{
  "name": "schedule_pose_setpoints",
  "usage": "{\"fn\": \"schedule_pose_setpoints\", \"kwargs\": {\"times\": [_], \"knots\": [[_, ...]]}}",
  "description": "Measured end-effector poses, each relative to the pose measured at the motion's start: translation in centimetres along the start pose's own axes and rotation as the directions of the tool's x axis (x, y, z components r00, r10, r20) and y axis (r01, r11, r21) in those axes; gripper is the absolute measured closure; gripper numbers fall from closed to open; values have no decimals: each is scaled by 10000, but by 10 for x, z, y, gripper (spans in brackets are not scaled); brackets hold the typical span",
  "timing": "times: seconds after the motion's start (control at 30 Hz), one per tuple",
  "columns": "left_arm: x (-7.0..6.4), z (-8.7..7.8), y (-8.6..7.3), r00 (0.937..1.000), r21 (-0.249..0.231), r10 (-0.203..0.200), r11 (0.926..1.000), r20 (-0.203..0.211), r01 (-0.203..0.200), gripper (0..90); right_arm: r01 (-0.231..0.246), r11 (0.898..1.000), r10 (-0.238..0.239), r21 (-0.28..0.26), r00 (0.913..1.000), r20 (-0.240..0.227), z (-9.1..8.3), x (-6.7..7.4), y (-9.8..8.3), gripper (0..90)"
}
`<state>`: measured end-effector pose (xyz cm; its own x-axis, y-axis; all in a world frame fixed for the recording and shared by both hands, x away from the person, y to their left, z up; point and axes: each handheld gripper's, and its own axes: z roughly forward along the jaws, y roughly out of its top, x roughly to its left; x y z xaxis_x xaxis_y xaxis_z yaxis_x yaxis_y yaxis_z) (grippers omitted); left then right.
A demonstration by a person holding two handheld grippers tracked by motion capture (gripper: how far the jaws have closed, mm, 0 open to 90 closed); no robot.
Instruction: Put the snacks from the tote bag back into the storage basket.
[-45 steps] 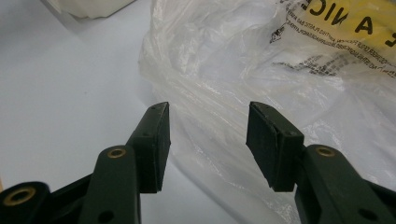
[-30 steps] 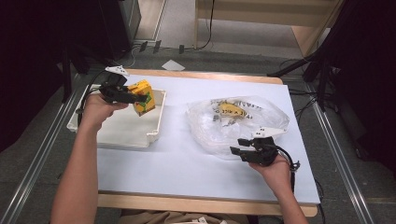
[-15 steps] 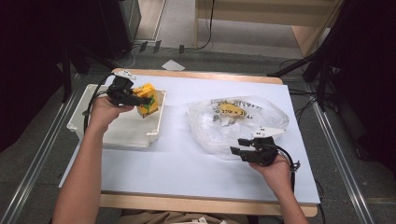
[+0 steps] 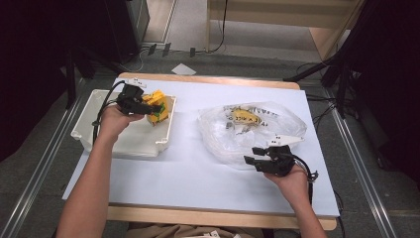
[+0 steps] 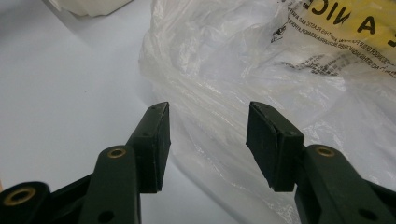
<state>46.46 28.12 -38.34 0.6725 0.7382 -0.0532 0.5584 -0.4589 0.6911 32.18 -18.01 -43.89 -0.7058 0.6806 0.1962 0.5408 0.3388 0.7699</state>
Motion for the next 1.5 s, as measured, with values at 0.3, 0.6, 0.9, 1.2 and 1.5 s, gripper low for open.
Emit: {"fn": "schedule_pose_setpoints", "kwargs": {"times": [0.3, 0.6, 0.9, 1.2, 1.5], "knots": [[0, 11, -6, 9998, -27, 21, 10000, -219, -22, 520, 0, 10000, 0, -19, 10000, 10, 0, 0, 0, 511], [-2, 19, -12, 9993, 16, 179, 9998, -328, -179, 517, 18, 10000, -18, 11, 10000, 3, 0, 0, 0, 511], [0, 17, -17, 9998, -91, 60, 9999, -186, -62, 509, 70, 10000, -70, 16, 10000, -2, 0, 0, 0, 511], [0, 18, -17, 10000, 152, -26, 9999, -53, 27, 469, 43, 10000, -43, 76, 10000, -22, 1, 1, 0, 511], [0, 11, -14, 9995, 143, -315, 9994, -47, 316, 279, 18, 9999, -18, 112, 10000, -40, 1, 1, 0, 511]]}}
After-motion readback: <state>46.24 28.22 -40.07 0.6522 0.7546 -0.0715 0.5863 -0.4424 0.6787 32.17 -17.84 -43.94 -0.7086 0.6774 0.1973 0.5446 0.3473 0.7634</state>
